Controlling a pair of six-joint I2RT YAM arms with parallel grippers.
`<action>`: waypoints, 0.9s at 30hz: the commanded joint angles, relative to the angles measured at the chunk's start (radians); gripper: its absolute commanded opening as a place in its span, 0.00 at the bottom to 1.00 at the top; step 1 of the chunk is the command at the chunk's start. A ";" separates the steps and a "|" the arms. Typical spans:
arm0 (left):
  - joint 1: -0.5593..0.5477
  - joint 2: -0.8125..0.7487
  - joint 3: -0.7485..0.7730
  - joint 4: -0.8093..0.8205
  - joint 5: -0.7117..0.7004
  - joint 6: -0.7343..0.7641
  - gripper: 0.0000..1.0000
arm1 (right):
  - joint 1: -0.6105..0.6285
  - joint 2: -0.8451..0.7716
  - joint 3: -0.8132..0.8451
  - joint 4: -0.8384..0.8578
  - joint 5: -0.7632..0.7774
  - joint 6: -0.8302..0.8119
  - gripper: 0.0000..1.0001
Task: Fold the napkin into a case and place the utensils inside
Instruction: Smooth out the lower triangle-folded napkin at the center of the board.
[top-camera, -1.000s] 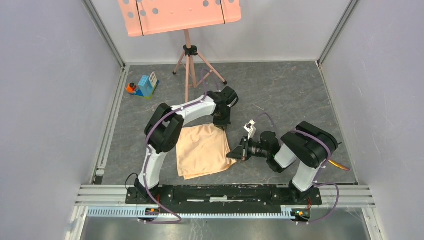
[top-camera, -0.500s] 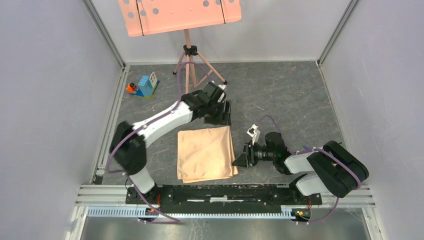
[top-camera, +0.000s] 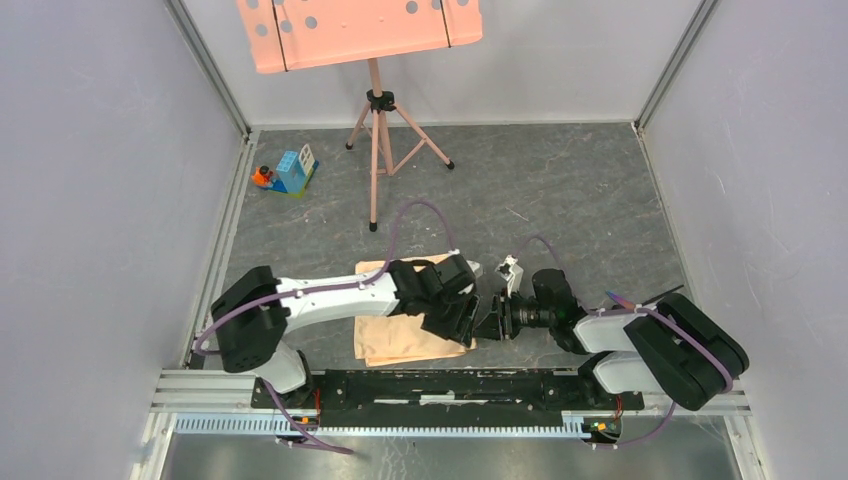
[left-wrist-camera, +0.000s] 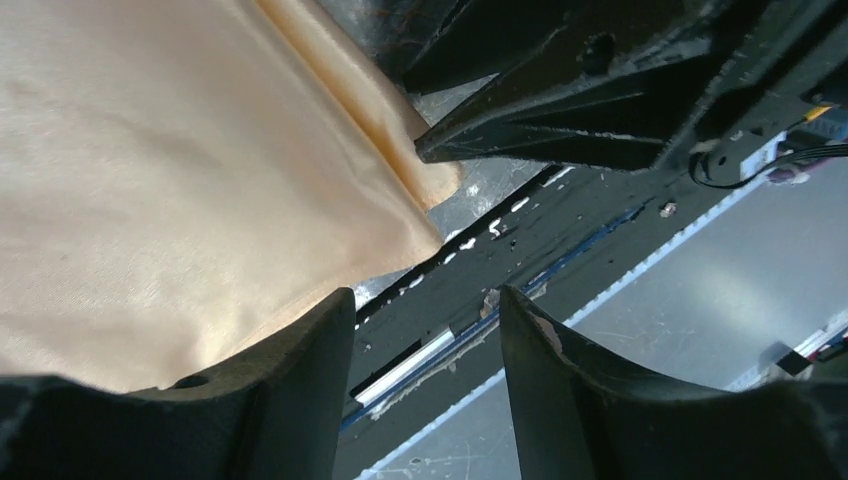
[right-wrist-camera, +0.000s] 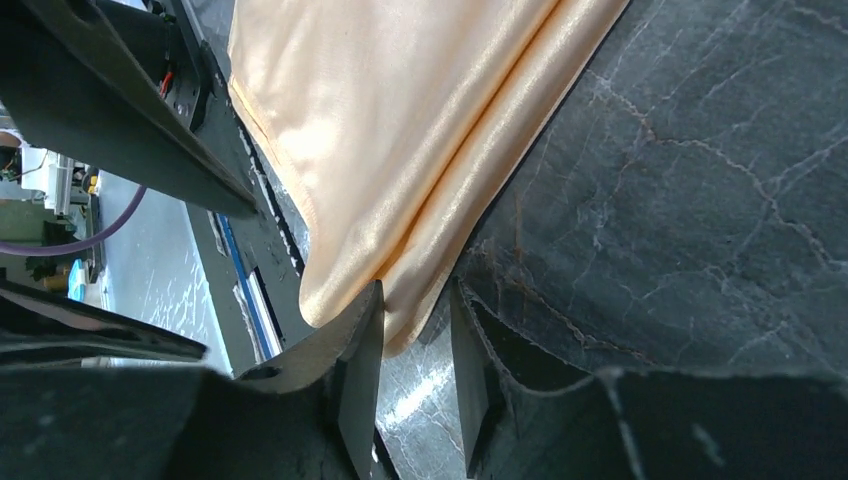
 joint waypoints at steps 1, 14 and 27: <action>-0.043 0.078 0.046 0.054 -0.024 -0.059 0.61 | 0.019 -0.009 -0.039 -0.050 0.020 -0.029 0.36; -0.100 0.204 0.143 -0.063 -0.153 -0.021 0.36 | 0.063 0.013 -0.072 0.056 0.022 0.013 0.23; -0.140 0.267 0.199 -0.121 -0.216 -0.019 0.22 | 0.070 0.036 -0.078 0.089 0.025 0.022 0.19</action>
